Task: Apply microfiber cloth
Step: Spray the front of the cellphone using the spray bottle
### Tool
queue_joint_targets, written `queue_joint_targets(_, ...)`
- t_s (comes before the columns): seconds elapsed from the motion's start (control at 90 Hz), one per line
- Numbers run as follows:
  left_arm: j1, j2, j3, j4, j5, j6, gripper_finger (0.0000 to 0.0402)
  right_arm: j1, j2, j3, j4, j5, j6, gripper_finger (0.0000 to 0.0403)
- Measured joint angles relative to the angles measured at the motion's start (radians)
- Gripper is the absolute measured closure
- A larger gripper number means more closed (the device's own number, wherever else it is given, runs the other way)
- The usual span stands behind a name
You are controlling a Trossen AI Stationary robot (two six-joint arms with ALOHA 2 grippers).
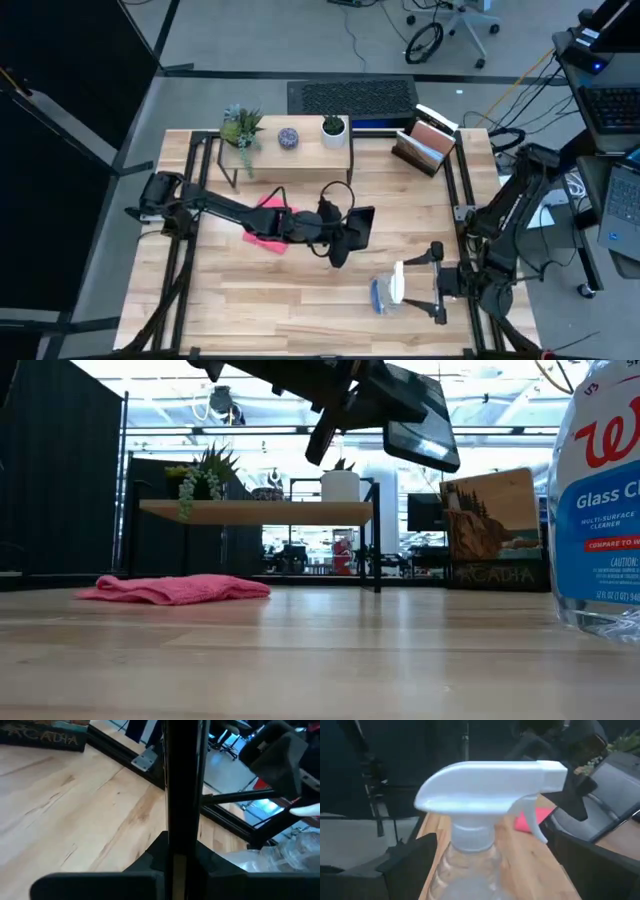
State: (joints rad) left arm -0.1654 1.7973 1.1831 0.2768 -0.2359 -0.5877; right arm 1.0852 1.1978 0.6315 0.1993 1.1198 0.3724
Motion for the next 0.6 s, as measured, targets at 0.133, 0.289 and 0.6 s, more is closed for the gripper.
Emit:
queue_joint_targets(0.133, 0.008, 0.000, 0.000, -0.002, 0.000, 0.000, 0.0385, -0.019, 0.033, 0.000, 0.078, -0.001, -0.069, 0.0012)
queue_joint_targets(0.289, 0.020, 0.000, 0.000, 0.010, 0.000, 0.001, 0.0385, -0.053, 0.060, 0.000, 0.112, -0.001, -0.093, 0.0012)
queue_joint_targets(0.6, 0.057, 0.018, -0.001, 0.137, 0.044, 0.100, 0.0385, -0.070, 0.065, 0.000, 0.127, -0.024, -0.081, 0.0012)
